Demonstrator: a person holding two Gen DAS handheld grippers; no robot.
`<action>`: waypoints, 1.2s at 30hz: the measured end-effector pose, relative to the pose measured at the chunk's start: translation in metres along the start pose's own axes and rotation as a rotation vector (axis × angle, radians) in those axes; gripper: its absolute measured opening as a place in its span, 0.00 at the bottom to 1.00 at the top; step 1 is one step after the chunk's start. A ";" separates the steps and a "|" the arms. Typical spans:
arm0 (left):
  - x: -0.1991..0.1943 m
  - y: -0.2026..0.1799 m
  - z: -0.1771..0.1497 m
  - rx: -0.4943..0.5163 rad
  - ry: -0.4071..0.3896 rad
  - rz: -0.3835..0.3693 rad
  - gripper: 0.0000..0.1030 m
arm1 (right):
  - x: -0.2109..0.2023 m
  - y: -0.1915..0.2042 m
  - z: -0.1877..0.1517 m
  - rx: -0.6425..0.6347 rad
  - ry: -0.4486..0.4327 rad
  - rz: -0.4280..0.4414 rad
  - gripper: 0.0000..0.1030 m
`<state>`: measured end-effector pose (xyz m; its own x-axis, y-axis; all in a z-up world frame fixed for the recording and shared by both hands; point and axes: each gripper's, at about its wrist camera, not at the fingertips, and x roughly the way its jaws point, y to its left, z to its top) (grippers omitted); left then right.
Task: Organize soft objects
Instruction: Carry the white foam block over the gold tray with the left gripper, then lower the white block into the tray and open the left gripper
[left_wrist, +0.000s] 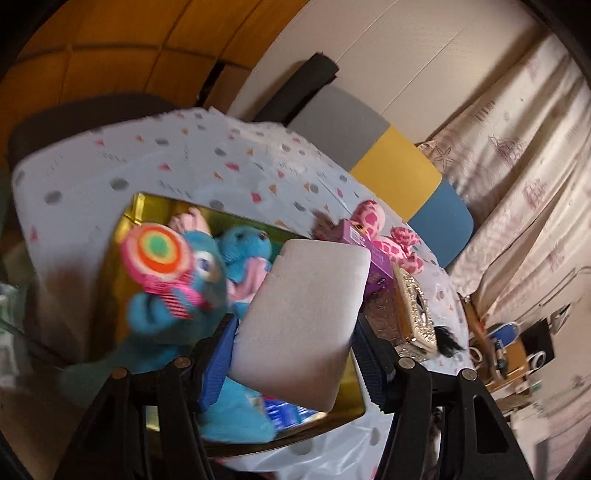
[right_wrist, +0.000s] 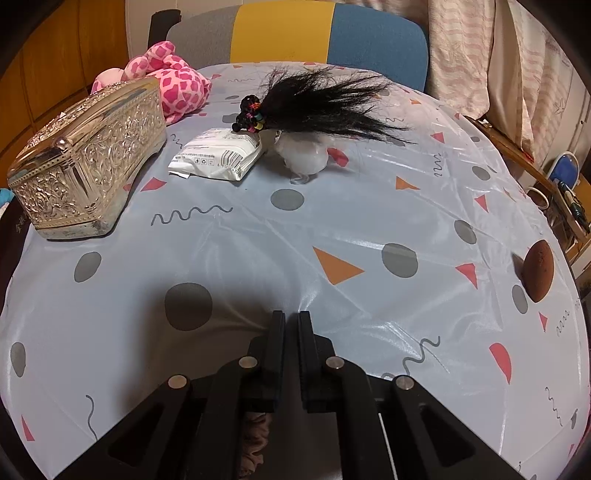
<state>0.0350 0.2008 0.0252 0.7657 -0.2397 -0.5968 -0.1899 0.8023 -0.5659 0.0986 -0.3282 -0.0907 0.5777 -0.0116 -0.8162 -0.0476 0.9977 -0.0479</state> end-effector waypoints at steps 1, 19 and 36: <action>0.009 -0.004 0.001 -0.010 0.009 0.001 0.61 | 0.000 0.000 0.000 0.000 0.000 -0.001 0.05; 0.113 -0.026 -0.005 0.151 0.091 0.230 0.77 | 0.001 0.000 0.001 -0.011 0.009 -0.001 0.05; 0.059 -0.044 -0.021 0.327 -0.034 0.312 0.94 | 0.004 0.011 0.009 0.031 0.072 -0.099 0.05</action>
<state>0.0760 0.1401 0.0029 0.7233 0.0542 -0.6884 -0.2144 0.9653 -0.1493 0.1076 -0.3162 -0.0895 0.5180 -0.1142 -0.8477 0.0326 0.9930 -0.1138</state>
